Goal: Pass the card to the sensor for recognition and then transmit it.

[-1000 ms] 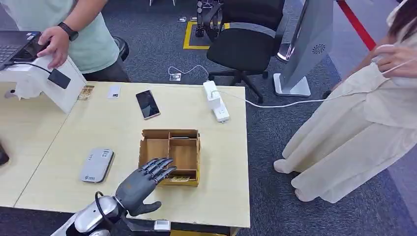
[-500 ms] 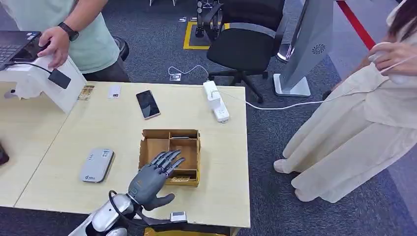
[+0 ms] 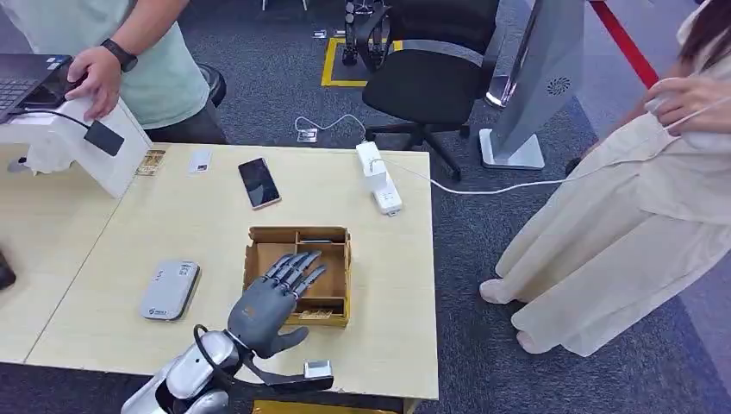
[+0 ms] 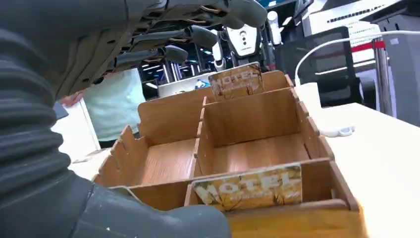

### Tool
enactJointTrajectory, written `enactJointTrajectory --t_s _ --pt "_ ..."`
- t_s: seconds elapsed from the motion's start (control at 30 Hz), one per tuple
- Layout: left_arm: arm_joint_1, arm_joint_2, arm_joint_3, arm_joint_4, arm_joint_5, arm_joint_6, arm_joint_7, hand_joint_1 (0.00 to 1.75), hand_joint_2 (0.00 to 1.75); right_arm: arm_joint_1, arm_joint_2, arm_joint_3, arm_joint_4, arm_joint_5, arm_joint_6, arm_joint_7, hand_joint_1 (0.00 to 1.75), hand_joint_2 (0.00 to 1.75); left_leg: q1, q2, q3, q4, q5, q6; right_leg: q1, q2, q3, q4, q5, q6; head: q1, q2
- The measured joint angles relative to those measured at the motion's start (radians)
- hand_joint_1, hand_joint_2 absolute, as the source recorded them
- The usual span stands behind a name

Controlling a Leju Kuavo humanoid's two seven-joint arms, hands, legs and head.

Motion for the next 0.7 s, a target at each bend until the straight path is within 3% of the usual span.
enactJointTrajectory --t_s 0.27,0.7 --pt "-0.026 0.013 0.000 0.008 -0.002 -0.036 -0.010 0.00 1.75 0.000 0.000 0.000 0.001 -0.007 0.012 -0.005 0.00 0.00 0.000 0.000 0.000 0.000 0.000 0.000 0.000 0.000 0.000 0.000 0.000 0.000 0.000 0.000" --pt "-0.038 0.052 0.000 0.016 -0.005 -0.042 0.005 0.00 1.75 0.000 0.000 0.000 0.001 -0.008 0.012 -0.005 0.00 0.00 0.000 0.000 0.000 0.000 0.000 0.000 0.000 0.000 0.000 0.000 0.000 0.000 0.000 0.000"
